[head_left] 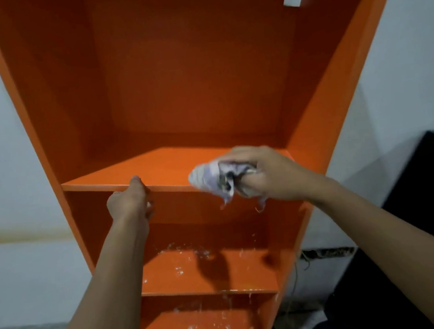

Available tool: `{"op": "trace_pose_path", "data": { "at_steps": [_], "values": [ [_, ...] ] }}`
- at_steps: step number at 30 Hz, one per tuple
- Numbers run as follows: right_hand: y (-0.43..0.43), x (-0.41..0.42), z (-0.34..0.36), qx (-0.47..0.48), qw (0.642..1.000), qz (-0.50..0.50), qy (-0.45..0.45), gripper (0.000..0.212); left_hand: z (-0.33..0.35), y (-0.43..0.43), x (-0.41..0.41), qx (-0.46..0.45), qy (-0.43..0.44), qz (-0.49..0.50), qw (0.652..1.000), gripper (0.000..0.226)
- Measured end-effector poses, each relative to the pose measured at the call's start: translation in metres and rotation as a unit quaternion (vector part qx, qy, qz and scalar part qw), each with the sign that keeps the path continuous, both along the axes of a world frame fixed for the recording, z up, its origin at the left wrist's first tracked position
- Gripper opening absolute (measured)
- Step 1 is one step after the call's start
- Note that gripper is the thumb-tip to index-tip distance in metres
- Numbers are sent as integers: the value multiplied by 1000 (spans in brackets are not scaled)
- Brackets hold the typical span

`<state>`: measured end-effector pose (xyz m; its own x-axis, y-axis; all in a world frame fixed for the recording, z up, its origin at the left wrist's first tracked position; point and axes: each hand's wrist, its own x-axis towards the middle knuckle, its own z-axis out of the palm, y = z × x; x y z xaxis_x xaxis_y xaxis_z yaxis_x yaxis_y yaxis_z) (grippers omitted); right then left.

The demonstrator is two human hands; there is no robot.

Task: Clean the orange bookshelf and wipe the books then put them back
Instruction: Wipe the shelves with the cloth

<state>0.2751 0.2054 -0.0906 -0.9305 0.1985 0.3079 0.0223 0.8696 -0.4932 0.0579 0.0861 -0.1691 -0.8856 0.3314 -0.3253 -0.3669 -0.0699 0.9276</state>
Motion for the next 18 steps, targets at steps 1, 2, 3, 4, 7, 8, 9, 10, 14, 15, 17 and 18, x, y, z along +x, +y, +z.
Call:
{"op": "trace_pose_path", "data": {
  "at_steps": [1, 2, 3, 4, 7, 8, 9, 10, 14, 15, 17, 18],
  "values": [
    [11, -4, 12, 14, 999, -29, 29, 39, 1, 1, 3, 3, -8, -1, 1000, 45],
    [26, -9, 24, 28, 997, -63, 47, 38, 1, 2, 6, 6, -14, -6, 1000, 46],
    [41, -14, 33, 40, 992, -102, 57, 38, 1, 3, 8, 9, -17, -12, 1000, 47],
    [61, -22, 39, 48, 985, -152, 62, 37, 1, 4, 9, 10, -18, -16, 1000, 46],
    [131, -51, 40, 53, 945, -322, 21, 33, 2, 4, 9, 7, -21, -25, 999, 46],
    [153, -62, 37, 55, 930, -363, -16, 34, 1, 4, 7, 6, -22, -29, 999, 47],
    [170, -70, 31, 49, 921, -384, -46, 35, 1, 3, 5, 5, -23, -34, 999, 48],
    [185, -77, 26, 30, 919, -388, -57, 34, 0, 3, 4, 6, -25, -37, 999, 48],
    [215, -88, -10, 43, 913, -393, -100, 36, -1, 3, 3, 3, -24, -40, 999, 44],
    [219, -88, -20, 59, 907, -401, -113, 36, -1, 3, 4, 4, -24, -40, 999, 43],
    [223, -88, -35, 57, 908, -400, -107, 34, -1, 4, 4, 12, -26, -41, 999, 44],
    [223, -87, -39, 70, 905, -406, -106, 35, -1, 4, 3, 17, -26, -42, 999, 45]
  ]
}}
